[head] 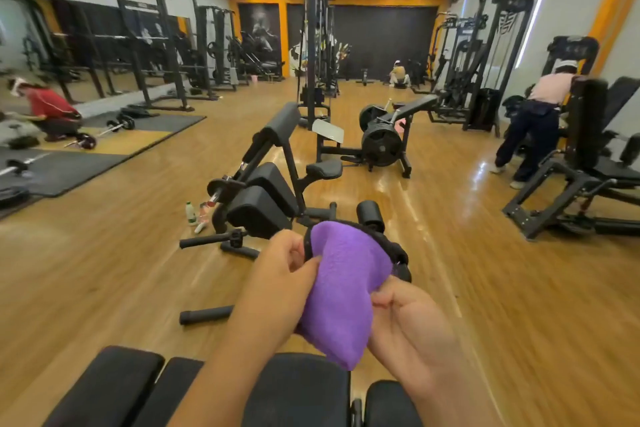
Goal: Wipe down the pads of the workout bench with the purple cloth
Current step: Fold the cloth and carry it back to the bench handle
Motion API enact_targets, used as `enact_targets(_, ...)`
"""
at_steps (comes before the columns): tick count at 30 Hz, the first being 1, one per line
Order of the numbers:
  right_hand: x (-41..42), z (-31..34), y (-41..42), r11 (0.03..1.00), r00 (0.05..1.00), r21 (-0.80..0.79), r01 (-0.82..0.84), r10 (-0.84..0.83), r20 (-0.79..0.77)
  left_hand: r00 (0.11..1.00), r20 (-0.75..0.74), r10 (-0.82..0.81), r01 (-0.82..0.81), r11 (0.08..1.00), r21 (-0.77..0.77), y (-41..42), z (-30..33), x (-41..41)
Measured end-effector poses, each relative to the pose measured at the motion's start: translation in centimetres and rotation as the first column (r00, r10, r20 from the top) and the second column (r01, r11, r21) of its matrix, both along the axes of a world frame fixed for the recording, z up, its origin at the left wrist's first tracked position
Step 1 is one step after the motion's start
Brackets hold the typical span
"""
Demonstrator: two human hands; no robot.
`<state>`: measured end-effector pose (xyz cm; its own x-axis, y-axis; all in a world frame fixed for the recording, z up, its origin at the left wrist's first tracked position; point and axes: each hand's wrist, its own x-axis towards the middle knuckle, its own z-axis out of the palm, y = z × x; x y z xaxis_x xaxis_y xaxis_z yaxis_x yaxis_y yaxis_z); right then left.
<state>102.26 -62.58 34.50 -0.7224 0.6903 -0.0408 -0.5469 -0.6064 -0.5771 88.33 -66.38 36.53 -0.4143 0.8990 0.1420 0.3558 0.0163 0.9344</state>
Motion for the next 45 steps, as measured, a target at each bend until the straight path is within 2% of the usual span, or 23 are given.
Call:
enact_targets(2, -3.8, 0.6, -1.3, 0.985, 0.971, 0.148, 0.089, -0.119, 0.206, 0.999, 0.025, 0.02, -0.021, 1.0, 0.013, -2.2, 0.2, -3.4)
enact_targets(3, -5.9, 1.1, -2.1, 0.974, 0.954, 0.203, 0.104, -0.156, 0.256, 0.998, 0.03, 0.058, -0.059, 0.997, 0.043, -3.5, 0.3, -5.4)
enact_targets(7, -16.3, 3.3, -7.5, 0.931, 0.934, 0.362, -0.048, -0.087, 0.347, 0.973, 0.067, 0.222, -0.228, 0.967, 0.111, -9.8, 0.5, -15.4)
enact_targets(9, -22.1, 3.8, -10.6, 0.908, 0.931, 0.407, -0.097, -0.062, 0.359, 0.954, 0.106, 0.279, -0.291, 0.95, 0.114, -13.9, 0.8, -20.7)
enact_targets(15, -37.0, 5.2, -19.7, 0.813, 0.926, 0.559, -0.162, -0.071, 0.372, 0.895, 0.099, 0.435, -0.445, 0.888, 0.117, -25.9, 2.7, -33.6)
enact_targets(18, -42.0, 5.9, -22.6, 0.749, 0.921, 0.638, -0.179, -0.101, 0.376, 0.908, 0.163, 0.387, -0.402, 0.913, 0.072, -29.6, 3.6, -37.6)
enact_targets(20, -44.8, 6.4, -23.6, 0.709, 0.92, 0.681, -0.185, -0.119, 0.374, 0.925, 0.215, 0.313, -0.329, 0.943, 0.045, -31.1, 3.9, -39.8)
enact_targets(22, -47.3, 6.7, -24.0, 0.646, 0.913, 0.737, -0.198, -0.153, 0.379, 0.913, 0.25, 0.321, -0.339, 0.94, 0.028, -31.9, 3.8, -42.0)
enact_targets(24, -49.7, 6.6, -23.9, 0.595, 0.919, 0.782, -0.184, -0.177, 0.352, 0.889, 0.238, 0.391, -0.414, 0.908, 0.054, -31.8, 3.6, -44.4)
enact_targets(27, -53.9, 5.9, -22.2, 0.549, 0.908, 0.824, -0.141, -0.26, 0.329, 0.824, 0.219, 0.522, -0.559, 0.812, 0.17, -30.3, 3.2, -48.2)
enact_targets(28, -55.4, 5.6, -21.3, 0.57, 0.904, 0.813, -0.122, -0.274, 0.328, 0.807, 0.22, 0.548, -0.588, 0.779, 0.217, -29.6, 3.1, -49.6)
enact_targets(31, -59.6, 4.6, -18.4, 0.72, 0.915, 0.689, -0.085, -0.218, 0.341, 0.799, 0.242, 0.55, -0.601, 0.723, 0.341, -27.2, 2.8, -53.5)
enact_targets(34, -63.6, 3.8, -15.8, 0.788, 0.898, 0.612, -0.069, -0.219, 0.383, 0.796, 0.31, 0.52, -0.605, 0.704, 0.373, -24.0, 1.6, -57.3)
enact_targets(40, -72.6, 1.3, -11.1, 0.833, 0.776, 0.553, 0.032, -0.369, 0.512, 0.684, 0.635, 0.358, -0.63, 0.729, 0.268, -18.1, -0.7, -64.6)
enact_targets(45, -78.7, 0.2, -6.8, 0.817, 0.662, 0.549, 0.176, -0.511, 0.549, 0.585, 0.805, 0.099, -0.532, 0.796, 0.289, -14.1, -1.1, -71.9)
